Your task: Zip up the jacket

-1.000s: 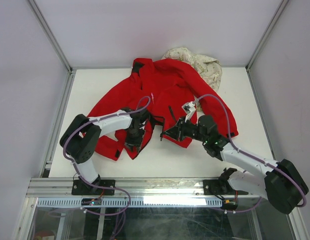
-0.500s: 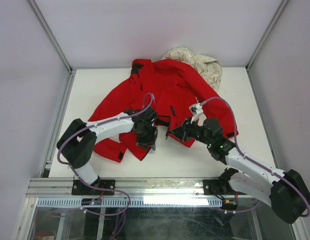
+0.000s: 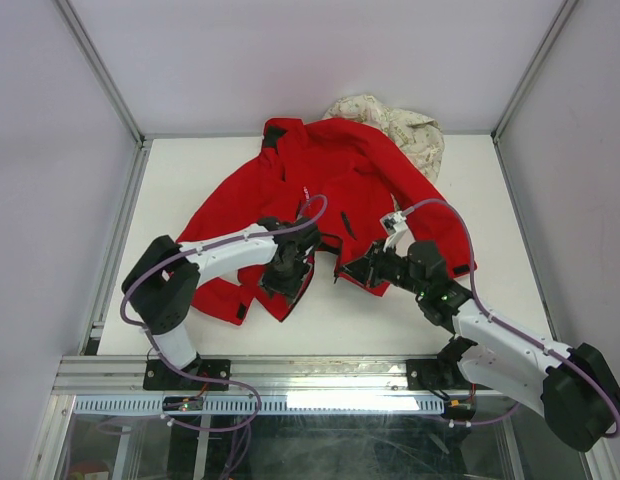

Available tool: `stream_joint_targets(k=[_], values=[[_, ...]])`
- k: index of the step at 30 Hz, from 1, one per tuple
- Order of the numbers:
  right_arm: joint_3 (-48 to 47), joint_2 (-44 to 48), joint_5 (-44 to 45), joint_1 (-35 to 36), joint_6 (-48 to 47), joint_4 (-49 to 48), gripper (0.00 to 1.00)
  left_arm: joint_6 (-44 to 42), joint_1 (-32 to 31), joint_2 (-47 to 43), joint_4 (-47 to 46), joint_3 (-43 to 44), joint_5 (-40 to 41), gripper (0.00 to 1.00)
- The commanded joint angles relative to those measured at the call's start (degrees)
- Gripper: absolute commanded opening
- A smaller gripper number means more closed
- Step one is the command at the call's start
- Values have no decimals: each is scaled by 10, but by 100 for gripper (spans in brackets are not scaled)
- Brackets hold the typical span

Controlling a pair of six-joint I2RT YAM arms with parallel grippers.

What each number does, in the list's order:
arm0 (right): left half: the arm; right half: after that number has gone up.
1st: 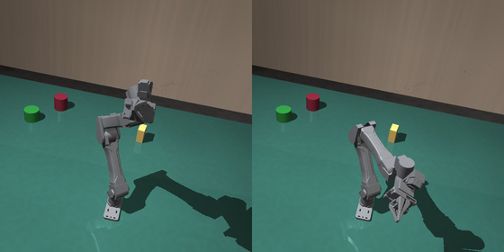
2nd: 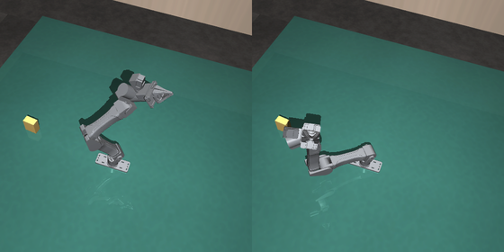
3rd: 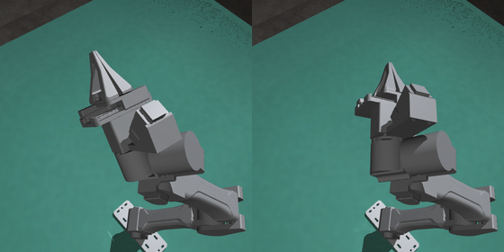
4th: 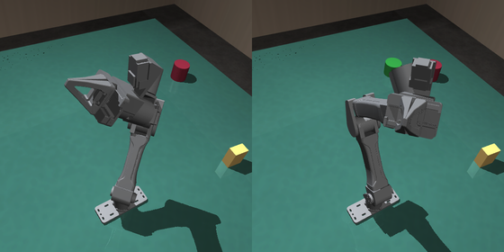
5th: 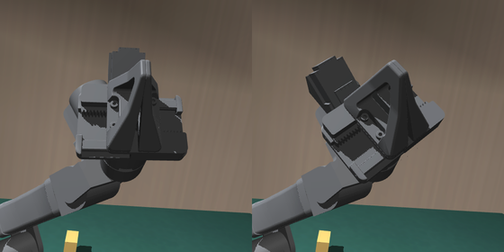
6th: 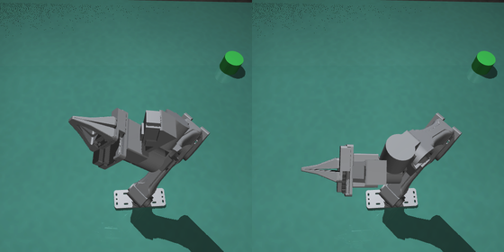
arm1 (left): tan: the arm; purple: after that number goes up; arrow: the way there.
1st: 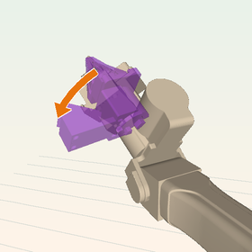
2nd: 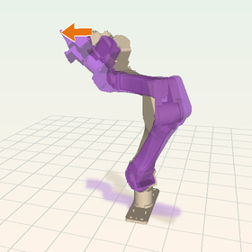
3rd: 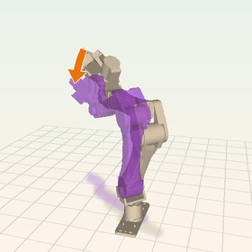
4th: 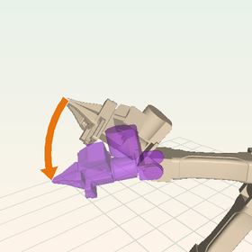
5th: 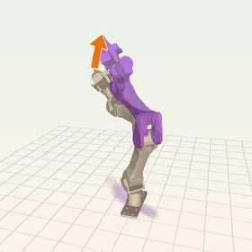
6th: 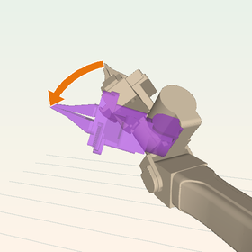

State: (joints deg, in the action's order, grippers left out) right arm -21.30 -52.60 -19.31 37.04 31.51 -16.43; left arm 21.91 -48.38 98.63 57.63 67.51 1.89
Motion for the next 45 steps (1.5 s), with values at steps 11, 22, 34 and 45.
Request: stream_joint_targets(k=[11, 22, 34, 45], values=[[2, 10, -3, -2, 17, -48, 0, -29, 6, 75, -48, -70, -28, 50], [-3, 4, -2, -2, 15, -45, 0, 9, 9, 98, -155, -126, -116, 3], [-63, 4, -12, -2, -5, 39, 0, 133, 84, -160, -221, -93, -157, 0], [-250, -67, -4, -2, -23, 234, 0, 238, 221, -324, -243, -20, -146, 0]])
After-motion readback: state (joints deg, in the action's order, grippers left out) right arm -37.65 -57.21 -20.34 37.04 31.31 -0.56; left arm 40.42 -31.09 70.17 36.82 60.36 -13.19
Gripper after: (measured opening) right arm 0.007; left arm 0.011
